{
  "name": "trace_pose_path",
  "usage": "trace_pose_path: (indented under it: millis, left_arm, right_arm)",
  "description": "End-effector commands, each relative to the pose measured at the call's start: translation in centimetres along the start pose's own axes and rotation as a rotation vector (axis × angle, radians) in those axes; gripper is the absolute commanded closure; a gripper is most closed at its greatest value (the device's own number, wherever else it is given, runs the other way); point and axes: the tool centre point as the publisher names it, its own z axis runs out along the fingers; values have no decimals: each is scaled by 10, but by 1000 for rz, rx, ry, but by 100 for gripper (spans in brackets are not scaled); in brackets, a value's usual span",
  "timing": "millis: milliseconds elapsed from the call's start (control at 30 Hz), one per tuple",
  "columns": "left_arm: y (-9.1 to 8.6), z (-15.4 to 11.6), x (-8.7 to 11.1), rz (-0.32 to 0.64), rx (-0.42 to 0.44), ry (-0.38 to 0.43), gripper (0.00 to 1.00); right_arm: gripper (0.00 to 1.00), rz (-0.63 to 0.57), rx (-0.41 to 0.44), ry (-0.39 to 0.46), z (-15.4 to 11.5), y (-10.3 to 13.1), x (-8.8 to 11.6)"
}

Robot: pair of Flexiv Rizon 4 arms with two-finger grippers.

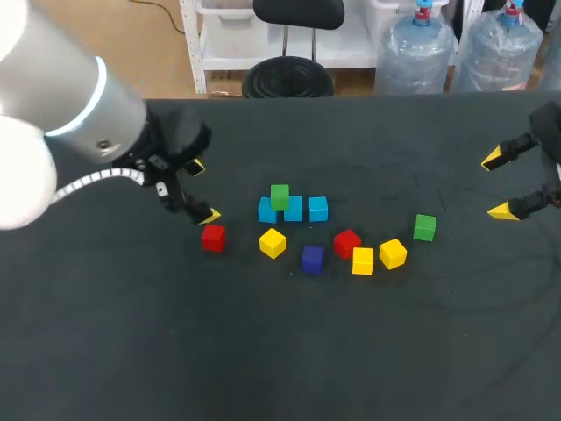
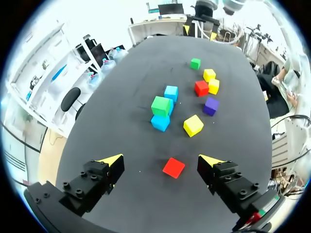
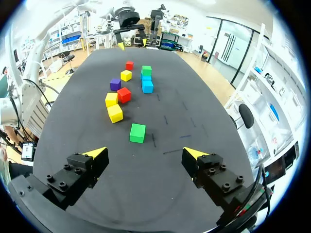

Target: Place the blue cubes, place green cubes on the blue cubes, place the yellow cubes on the green cubes, then place the red cubes on the yellow cubes, and place purple cube on the red cubes.

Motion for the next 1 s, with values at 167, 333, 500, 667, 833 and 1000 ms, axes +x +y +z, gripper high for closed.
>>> trace_pose_path:
  millis: [167, 333, 500, 667, 833, 1000]
  left_arm:
    - [-2, -7, 7, -6, 2, -180, 0]
    - [1, -11, 13, -24, -5, -195, 0]
    - [2, -13, 21, -45, -24, -168, 0]
    - [2, -16, 28, -71, -53, -151, 0]
    - [2, -18, 31, -90, -71, -147, 0]
    - [3, -21, 35, -119, -94, -147, 0]
  right_arm:
    - [0, -1, -1, -3, 1, -1, 0]
    - [0, -1, -1, -3, 1, -1, 0]
    - [0, -1, -1, -3, 1, -1, 0]
    - [0, -1, -1, -3, 1, -1, 0]
    - [0, -1, -1, -3, 1, -1, 0]
    - [0, -1, -1, -3, 1, -1, 0]
